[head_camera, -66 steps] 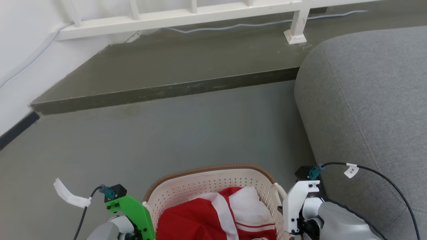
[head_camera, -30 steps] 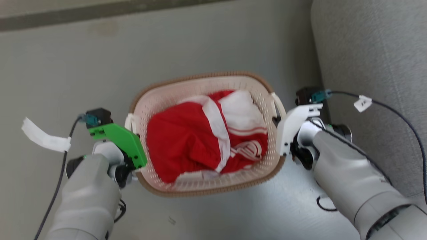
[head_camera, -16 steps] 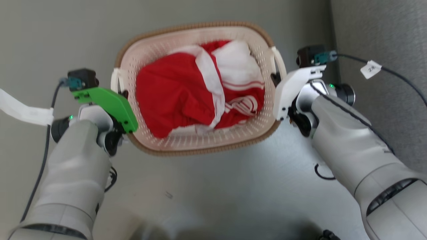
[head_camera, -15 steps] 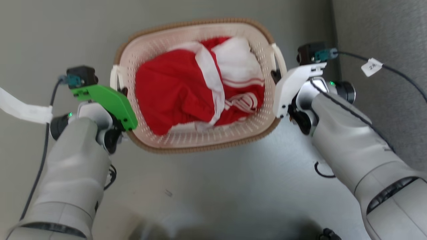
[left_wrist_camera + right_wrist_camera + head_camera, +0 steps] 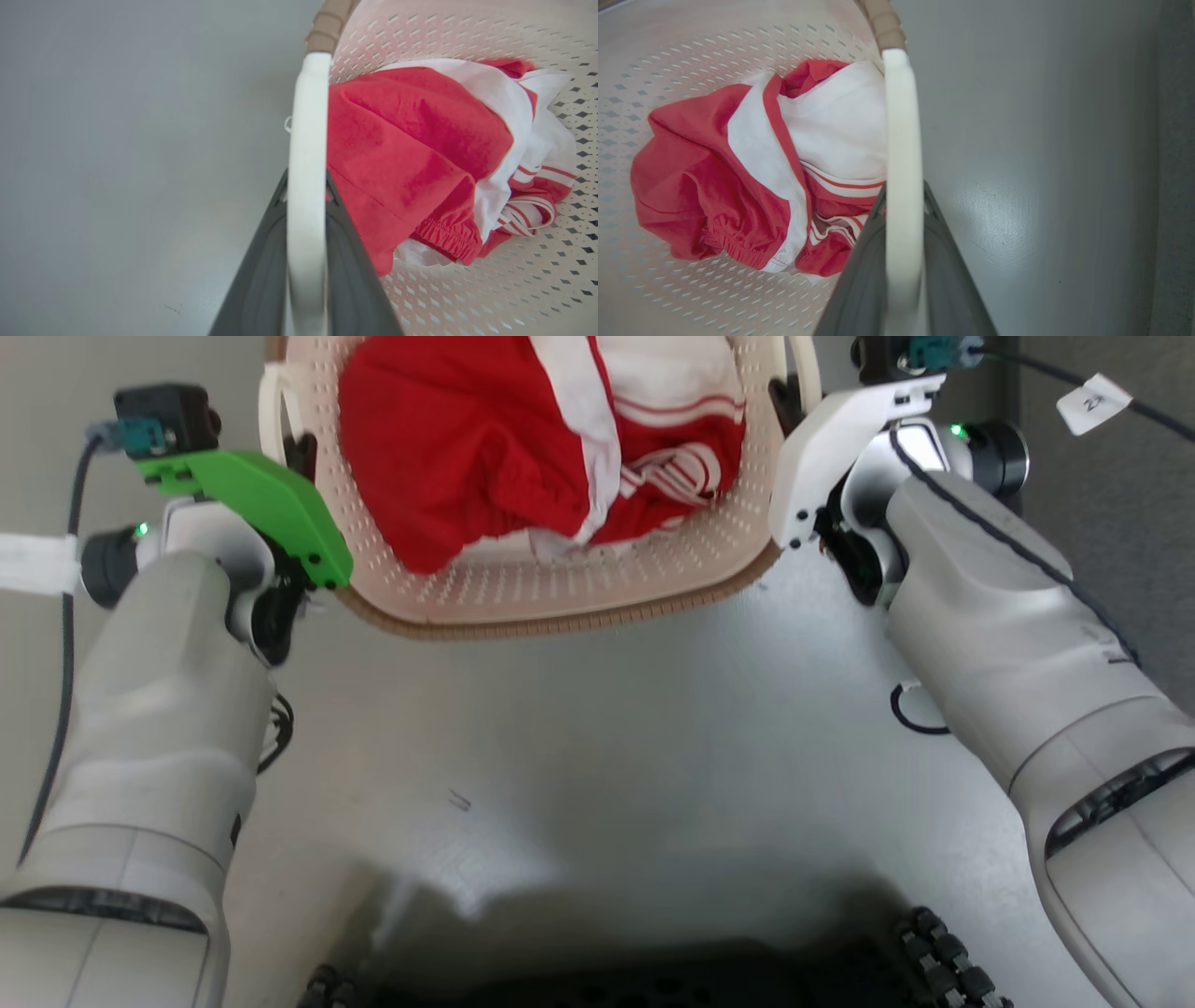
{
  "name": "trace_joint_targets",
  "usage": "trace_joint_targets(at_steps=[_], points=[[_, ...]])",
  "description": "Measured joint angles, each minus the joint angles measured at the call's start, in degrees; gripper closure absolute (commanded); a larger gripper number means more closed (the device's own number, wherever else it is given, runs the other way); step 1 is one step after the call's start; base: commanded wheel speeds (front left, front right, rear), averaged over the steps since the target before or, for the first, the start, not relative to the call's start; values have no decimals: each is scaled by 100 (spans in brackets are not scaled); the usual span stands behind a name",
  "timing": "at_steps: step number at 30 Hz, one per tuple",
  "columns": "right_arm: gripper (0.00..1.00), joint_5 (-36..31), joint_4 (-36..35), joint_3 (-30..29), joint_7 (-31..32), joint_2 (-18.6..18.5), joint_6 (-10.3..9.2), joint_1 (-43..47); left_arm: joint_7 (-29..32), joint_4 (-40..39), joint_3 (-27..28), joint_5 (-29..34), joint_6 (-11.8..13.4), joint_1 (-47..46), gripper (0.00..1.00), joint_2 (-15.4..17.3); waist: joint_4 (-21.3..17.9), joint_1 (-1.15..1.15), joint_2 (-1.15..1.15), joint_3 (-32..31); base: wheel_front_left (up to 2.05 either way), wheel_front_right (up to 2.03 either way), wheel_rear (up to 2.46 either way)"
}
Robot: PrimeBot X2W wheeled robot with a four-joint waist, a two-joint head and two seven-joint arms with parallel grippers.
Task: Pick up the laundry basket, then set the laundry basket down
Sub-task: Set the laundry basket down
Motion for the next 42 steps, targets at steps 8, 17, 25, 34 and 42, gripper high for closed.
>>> trace_joint_targets(at_steps=[8,17,25,34,42], points=[[100,0,7,-90,-200,-4,-60,-302,-144,-22,-20,114,-24,-363,100,46,0,0,0,539,0,0,0],[100,-78,83,-85,-383,-34,-80,-532,-292,23,-71,146,-75,-617,100,58,1,0,0,975,0,0,0],[100,-74,166,-133,-504,-18,-107,-662,-381,107,-90,171,-125,-802,100,51,0,-1,0,1119,0,0,0],[100,-27,236,-153,-550,-5,-104,-691,-434,234,-114,171,-177,-875,100,13,23,-1,0,1135,0,0,0],[0,-27,296,-146,-584,-55,-34,-716,-498,309,-119,170,-225,-906,1,-19,51,-1,0,1134,0,0,0]])
